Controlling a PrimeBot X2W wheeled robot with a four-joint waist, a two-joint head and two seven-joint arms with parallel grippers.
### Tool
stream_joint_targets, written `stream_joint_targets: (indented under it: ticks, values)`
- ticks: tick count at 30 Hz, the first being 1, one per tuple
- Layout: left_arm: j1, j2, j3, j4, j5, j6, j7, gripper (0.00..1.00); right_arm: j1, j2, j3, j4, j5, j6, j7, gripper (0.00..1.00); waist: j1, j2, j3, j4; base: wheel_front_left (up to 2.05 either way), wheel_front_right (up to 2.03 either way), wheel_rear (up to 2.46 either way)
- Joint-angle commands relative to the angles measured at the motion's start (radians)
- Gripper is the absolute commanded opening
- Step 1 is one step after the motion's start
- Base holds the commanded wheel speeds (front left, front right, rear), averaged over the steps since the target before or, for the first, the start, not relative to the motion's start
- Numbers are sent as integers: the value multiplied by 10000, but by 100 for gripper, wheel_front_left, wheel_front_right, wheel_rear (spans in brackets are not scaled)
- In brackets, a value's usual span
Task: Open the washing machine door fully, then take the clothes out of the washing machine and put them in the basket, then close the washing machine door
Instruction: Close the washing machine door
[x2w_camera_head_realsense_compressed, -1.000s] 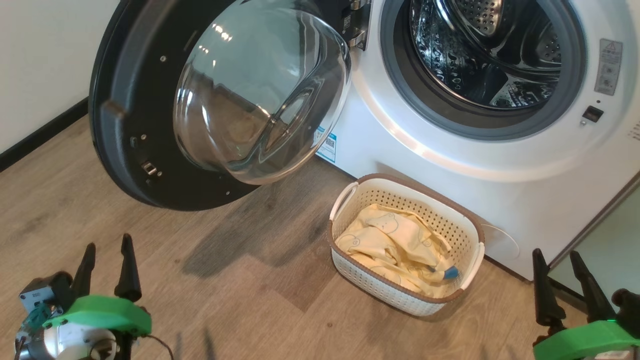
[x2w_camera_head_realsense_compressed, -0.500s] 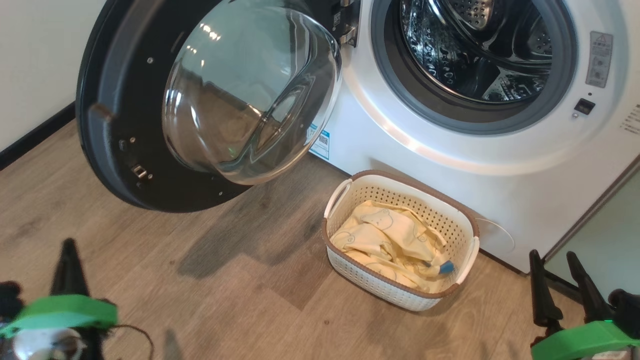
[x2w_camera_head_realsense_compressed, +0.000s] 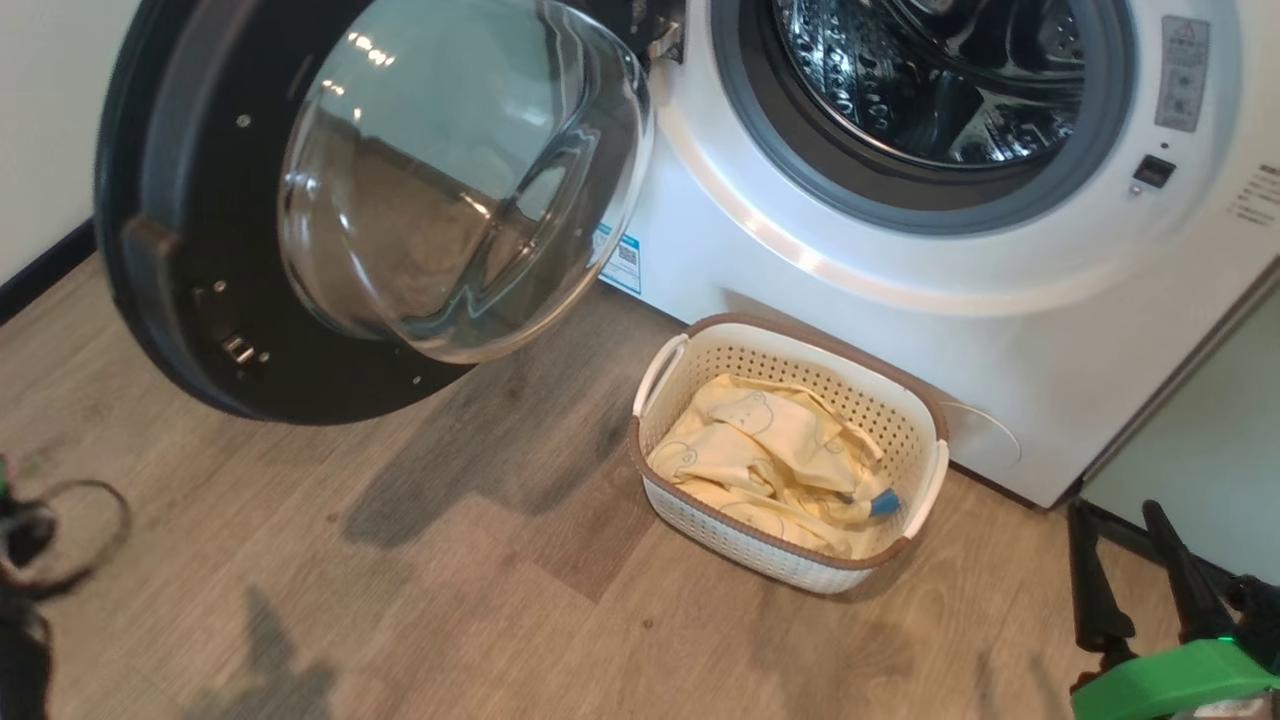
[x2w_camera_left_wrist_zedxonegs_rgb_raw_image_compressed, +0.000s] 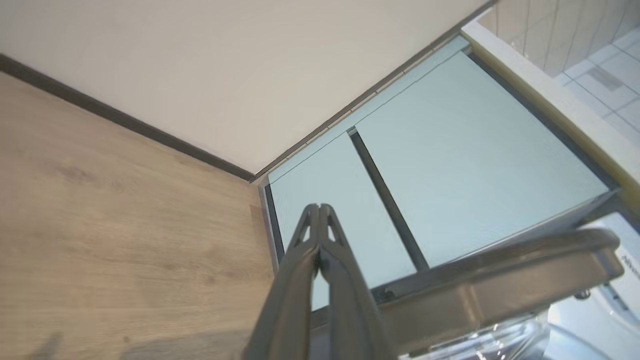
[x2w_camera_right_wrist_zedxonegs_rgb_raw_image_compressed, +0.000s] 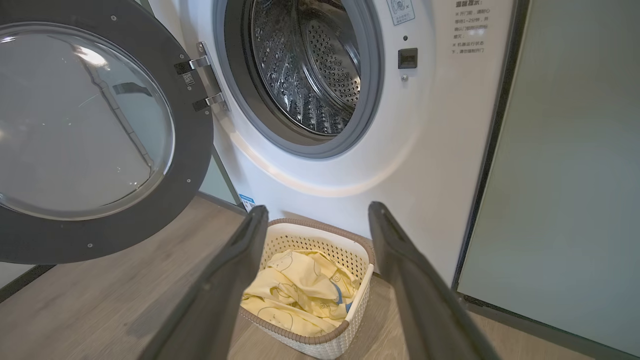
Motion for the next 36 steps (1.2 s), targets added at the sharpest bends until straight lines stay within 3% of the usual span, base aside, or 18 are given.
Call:
stream_joint_targets:
  ticks: [1, 10, 23, 30, 36]
  values:
    - [-629, 704, 460, -95, -304, -13, 205, 0, -522, -226, 214, -285, -26, -27, -96, 100, -1, 0, 77, -106, 0, 0, 0]
    - [-2546, 2182, 1501, 2230, -2219, 127, 1733, 0, -694, -449, 271, -280, -12, -27, -96, 100, -1, 0, 424, -549, 0, 0, 0]
    - [-4611, 3739, 1438, 4327, -3084, 794, 4087, 0, -1021, -800, 424, -337, -21, -27, -96, 100, -1, 0, 1059, -1076, 0, 0, 0]
    - [-5317, 4250, 1245, 4848, -3070, 938, 4555, 0, -1092, -955, 437, -362, -21, -27, -96, 100, -1, 0, 1337, -1206, 0, 0, 0]
    - [-5941, 4427, 839, 5117, -2904, 810, 4948, 0, -1212, -1071, 467, -383, 3, -27, -96, 100, -1, 0, 1527, -1307, 0, 0, 0]
